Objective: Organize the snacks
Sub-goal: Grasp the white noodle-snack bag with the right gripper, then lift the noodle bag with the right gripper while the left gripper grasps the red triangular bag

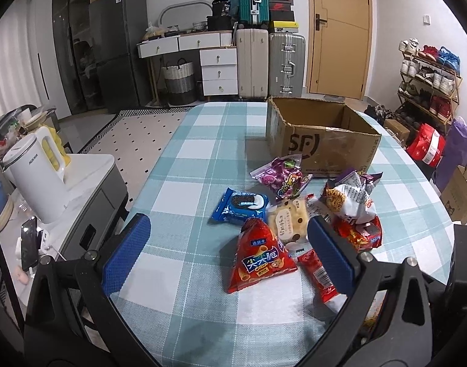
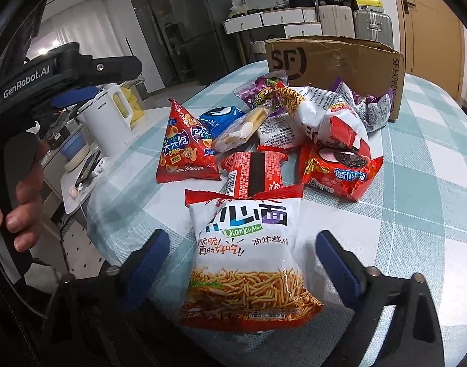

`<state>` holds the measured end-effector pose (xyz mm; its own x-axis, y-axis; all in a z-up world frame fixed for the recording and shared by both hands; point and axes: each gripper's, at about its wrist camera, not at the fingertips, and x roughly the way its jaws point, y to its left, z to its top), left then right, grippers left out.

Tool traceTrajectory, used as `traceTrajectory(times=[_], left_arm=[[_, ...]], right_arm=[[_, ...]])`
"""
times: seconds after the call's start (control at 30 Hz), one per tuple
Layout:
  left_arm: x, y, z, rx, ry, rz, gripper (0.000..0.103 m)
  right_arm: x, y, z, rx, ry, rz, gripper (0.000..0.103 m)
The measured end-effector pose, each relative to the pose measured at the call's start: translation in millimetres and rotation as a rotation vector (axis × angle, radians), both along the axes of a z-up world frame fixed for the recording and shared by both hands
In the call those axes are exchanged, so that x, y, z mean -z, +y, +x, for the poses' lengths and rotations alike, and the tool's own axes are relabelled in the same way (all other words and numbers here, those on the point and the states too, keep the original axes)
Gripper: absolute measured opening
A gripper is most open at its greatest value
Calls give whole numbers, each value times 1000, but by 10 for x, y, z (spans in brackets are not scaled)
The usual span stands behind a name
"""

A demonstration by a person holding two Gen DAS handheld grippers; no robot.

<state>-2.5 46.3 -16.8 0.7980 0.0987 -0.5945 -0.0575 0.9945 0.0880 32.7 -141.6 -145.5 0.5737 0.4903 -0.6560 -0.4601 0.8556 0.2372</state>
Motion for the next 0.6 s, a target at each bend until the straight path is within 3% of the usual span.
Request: traceTrajectory(times=[0.07,0.2,0.6], left_arm=[[3,18,3,-2,8,4,102],[14,64,9,-9,25,7,102],[112,224,43,-8,74,-51,102]], right_arm=[[32,7,25,-5,16,-2,72],[37,-11,19,-21,22,6,60],[-54,-162,-8,6,0,82,57]])
